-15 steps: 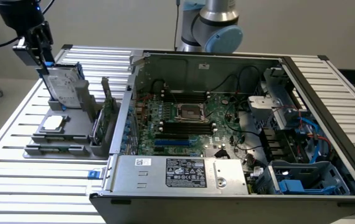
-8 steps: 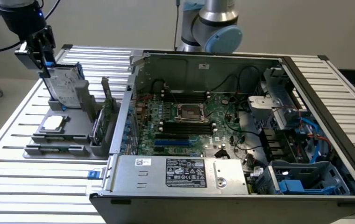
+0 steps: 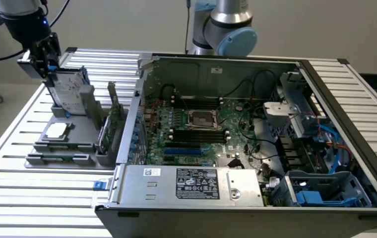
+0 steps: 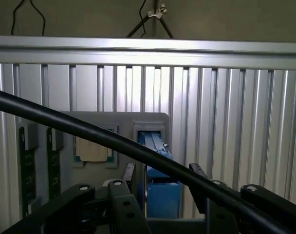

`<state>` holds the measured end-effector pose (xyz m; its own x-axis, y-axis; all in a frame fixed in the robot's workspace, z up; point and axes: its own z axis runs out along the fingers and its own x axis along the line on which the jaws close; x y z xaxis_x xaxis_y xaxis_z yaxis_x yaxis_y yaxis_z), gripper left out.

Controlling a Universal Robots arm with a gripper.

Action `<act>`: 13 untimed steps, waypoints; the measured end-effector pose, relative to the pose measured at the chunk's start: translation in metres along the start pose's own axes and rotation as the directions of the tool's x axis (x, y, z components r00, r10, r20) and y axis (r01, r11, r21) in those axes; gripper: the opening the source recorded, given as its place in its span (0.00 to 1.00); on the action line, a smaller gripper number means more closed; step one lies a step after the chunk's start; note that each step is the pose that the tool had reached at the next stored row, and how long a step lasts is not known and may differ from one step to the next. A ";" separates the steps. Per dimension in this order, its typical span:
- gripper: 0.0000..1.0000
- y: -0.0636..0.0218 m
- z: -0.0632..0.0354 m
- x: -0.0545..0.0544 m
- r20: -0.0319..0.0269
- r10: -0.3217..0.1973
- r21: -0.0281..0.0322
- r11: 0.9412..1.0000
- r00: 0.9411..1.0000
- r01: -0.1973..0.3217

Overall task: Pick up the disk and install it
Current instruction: 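Pick up the disk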

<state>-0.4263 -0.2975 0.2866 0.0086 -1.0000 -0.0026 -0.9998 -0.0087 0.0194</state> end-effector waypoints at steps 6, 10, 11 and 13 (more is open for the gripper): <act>0.56 -0.0001 0.0044 -0.002 0.000 0.010 0.000 1.000 1.000 -0.010; 0.56 -0.0001 0.0056 -0.004 0.000 0.013 0.000 1.000 1.000 -0.013; 0.56 -0.0001 0.0057 -0.004 0.000 0.014 0.000 1.000 1.000 -0.014; 0.56 -0.0001 0.0061 -0.005 0.000 0.015 0.000 1.000 1.000 -0.015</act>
<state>-0.4263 -0.2928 0.2806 -0.0060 -1.0000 -0.0027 -0.9998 0.0059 0.0194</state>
